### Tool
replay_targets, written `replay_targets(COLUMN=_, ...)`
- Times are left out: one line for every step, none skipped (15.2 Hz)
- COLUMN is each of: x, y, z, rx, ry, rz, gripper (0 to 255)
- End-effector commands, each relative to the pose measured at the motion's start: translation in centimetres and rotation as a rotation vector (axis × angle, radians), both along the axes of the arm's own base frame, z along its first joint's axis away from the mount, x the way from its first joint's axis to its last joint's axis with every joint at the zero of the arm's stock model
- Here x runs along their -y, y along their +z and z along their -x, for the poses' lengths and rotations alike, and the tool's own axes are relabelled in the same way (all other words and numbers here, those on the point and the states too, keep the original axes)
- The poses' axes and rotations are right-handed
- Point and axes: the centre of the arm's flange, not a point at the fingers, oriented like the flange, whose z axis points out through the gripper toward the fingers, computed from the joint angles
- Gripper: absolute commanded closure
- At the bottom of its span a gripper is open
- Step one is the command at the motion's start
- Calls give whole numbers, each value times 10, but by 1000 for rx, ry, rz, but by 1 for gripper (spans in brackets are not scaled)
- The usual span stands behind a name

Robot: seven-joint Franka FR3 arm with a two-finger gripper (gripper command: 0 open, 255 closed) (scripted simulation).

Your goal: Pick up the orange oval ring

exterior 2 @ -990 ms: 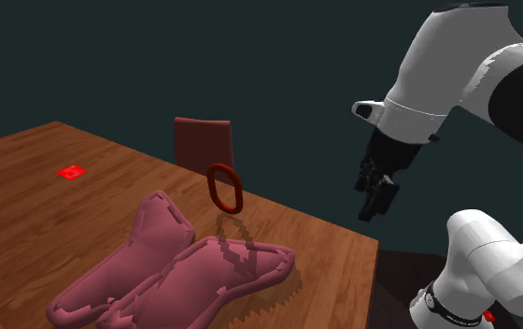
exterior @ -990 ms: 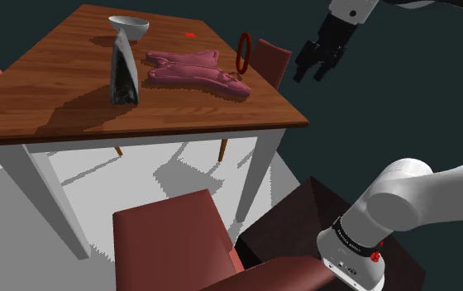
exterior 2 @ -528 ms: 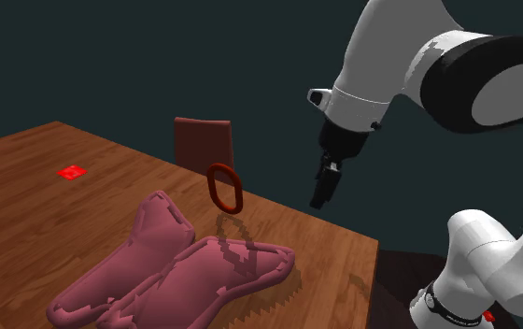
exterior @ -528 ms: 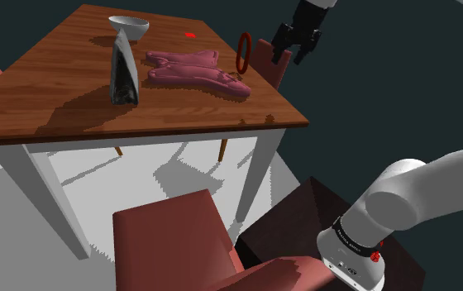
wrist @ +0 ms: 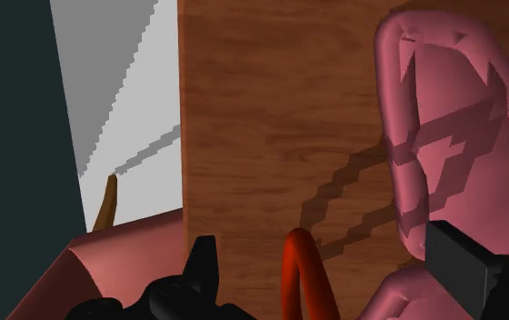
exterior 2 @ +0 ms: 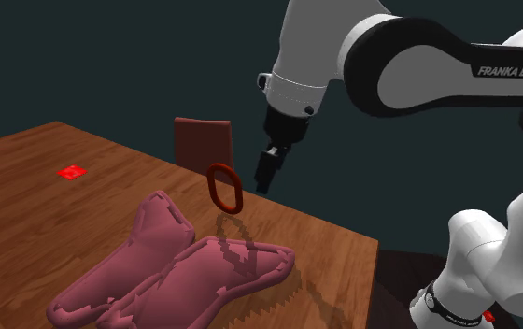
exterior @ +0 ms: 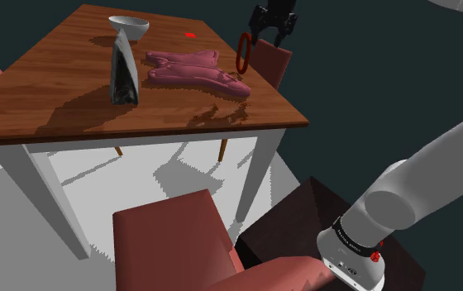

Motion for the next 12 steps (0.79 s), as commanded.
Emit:
replay_targets(x=2, y=3, z=-26, rx=8, ry=-16, rz=4, gripper=0)
replay_targets(x=3, y=5, z=-38, rx=12, ry=-23, rz=6, gripper=0)
replay_targets(x=5, y=8, z=-50, rx=15, ry=-31, rz=8, gripper=0)
replay_targets(x=6, y=11, z=-62, rx=19, ry=-38, rz=11, gripper=0)
replay_targets(x=7, y=12, z=-67, rx=20, ry=-41, rz=11, gripper=0)
replay_targets(x=7, y=7, z=-67, rx=20, ry=-41, rz=11, gripper=0)
replay_targets(x=7, y=2, z=-67, rx=20, ry=-41, rz=11, gripper=0)
replay_targets(x=7, y=-3, z=-67, rx=20, ry=-41, rz=11, gripper=0)
replay_targets(x=7, y=-9, z=-67, rx=20, ry=-41, rz=11, gripper=0)
replay_targets(x=7, y=-14, z=-67, rx=20, ry=-41, rz=11, gripper=0)
replay_targets(x=7, y=-19, z=-67, rx=20, ry=-41, rz=11, gripper=0)
replay_targets(x=7, y=-25, z=-67, rx=20, ry=-41, rz=11, gripper=0)
